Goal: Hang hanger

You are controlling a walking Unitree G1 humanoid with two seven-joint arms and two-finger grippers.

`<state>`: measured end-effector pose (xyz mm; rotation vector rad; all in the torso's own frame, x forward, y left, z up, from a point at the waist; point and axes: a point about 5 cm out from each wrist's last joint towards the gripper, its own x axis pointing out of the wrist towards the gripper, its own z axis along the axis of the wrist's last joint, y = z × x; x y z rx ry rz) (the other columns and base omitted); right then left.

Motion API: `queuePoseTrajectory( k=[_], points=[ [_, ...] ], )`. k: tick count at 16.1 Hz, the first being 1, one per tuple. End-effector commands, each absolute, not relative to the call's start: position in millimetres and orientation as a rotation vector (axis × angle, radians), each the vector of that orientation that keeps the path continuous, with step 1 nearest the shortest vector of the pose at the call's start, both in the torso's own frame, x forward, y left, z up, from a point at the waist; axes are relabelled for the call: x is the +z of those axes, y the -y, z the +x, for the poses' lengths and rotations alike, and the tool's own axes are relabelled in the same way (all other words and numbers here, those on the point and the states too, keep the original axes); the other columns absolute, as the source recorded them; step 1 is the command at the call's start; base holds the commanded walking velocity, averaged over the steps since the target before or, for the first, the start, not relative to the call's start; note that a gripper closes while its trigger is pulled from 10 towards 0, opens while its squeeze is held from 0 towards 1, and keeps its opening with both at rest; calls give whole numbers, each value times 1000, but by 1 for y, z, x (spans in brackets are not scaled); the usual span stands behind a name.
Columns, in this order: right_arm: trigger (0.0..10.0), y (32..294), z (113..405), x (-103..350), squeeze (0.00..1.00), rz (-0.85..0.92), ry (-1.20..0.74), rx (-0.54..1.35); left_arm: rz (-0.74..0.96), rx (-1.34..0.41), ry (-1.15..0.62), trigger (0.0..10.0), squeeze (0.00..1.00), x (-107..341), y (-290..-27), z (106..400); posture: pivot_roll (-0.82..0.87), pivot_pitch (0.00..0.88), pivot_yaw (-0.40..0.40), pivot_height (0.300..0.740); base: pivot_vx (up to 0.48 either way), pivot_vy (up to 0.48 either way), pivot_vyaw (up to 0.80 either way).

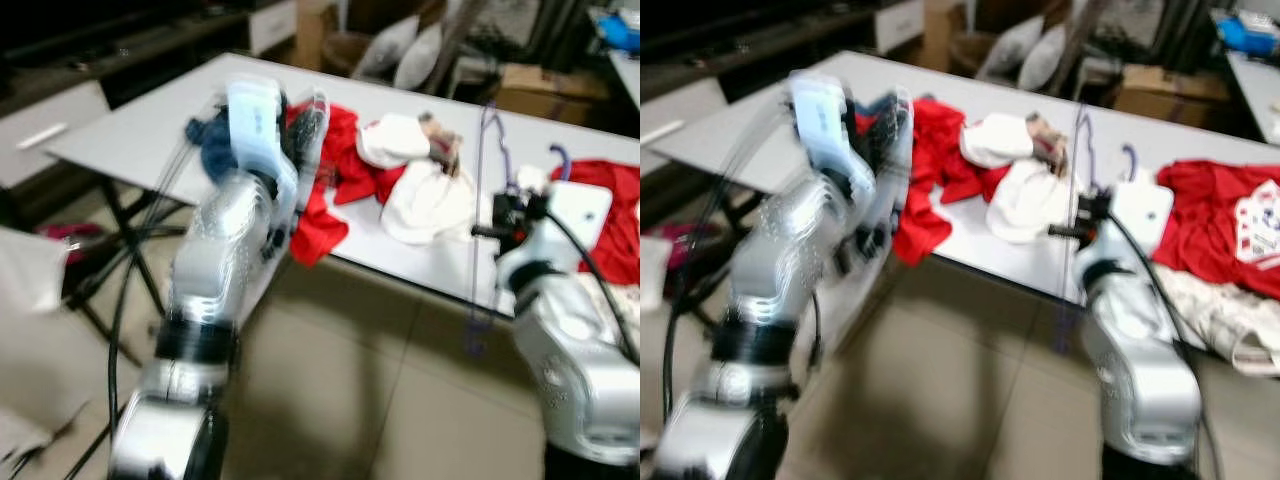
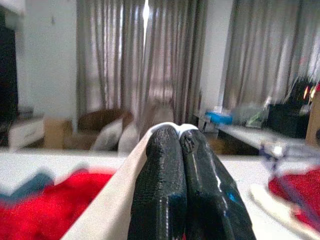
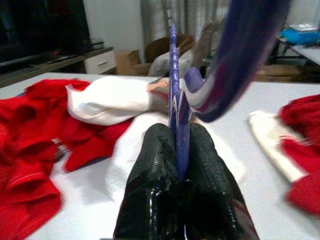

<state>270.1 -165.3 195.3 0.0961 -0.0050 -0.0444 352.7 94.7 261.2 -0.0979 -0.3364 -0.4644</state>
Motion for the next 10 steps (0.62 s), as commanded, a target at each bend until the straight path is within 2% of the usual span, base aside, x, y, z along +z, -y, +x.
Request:
queuePoseTrajectory(
  k=[1, 4, 6, 10],
  points=[
    [10000, 172, 270, 198, 0, 80, 21, -71, -112, -510, 340, 10000, 0, 267, -83, 362, 11, 0, 10, 740, 266, 0, -800],
    [10000, 171, 269, 198, 0, 78, 23, -66, -105, -505, 369, 10000, 0, 281, -82, 375, -2, 0, 25, 740, 261, 0, -694],
    [10000, 167, 266, 195, 0, 64, 16, -48, -89, -429, 386, 10000, 0, 295, -93, 392, -9, 0, 36, 740, 257, 0, 0],
    [10000, 167, 263, 194, 0, 71, 11, -46, -86, -408, 389, 10000, 0, 298, -99, 401, -12, 0, 41, 740, 0, 0, 0]
  ],
)
